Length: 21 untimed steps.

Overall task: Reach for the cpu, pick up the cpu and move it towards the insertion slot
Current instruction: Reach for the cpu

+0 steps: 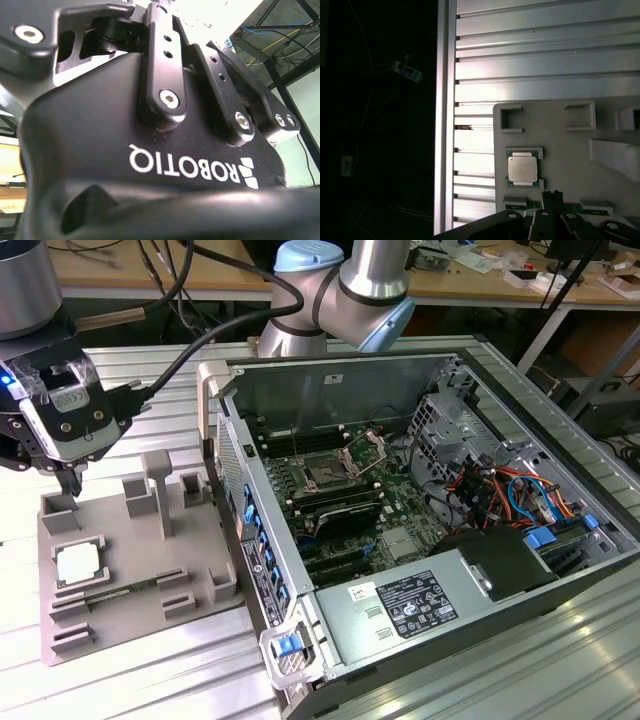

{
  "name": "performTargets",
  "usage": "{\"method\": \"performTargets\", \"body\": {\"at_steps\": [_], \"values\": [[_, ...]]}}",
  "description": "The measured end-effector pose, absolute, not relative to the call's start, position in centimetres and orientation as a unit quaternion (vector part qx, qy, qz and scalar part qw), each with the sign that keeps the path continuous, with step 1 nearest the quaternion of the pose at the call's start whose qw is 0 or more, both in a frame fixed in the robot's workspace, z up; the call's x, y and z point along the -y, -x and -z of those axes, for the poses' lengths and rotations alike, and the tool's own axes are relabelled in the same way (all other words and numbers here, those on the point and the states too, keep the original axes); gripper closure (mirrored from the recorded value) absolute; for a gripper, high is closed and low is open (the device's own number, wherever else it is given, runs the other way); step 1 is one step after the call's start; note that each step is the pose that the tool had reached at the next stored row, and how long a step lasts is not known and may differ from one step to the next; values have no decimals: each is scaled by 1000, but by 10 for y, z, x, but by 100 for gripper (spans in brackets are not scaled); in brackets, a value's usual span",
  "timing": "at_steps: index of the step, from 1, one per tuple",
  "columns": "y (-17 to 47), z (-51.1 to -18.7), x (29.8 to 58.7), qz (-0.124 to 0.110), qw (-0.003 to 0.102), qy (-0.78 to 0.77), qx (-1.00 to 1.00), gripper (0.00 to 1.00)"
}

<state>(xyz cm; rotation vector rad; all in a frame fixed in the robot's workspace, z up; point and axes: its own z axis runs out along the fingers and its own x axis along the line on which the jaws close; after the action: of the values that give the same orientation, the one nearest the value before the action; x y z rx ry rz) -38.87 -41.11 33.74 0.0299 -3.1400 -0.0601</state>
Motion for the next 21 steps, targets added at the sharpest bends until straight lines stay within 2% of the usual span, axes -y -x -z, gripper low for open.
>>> {"method": "performTargets", "body": {"at_steps": [21], "values": [[390,-335,415,19,0,-10,1000,89]]}}
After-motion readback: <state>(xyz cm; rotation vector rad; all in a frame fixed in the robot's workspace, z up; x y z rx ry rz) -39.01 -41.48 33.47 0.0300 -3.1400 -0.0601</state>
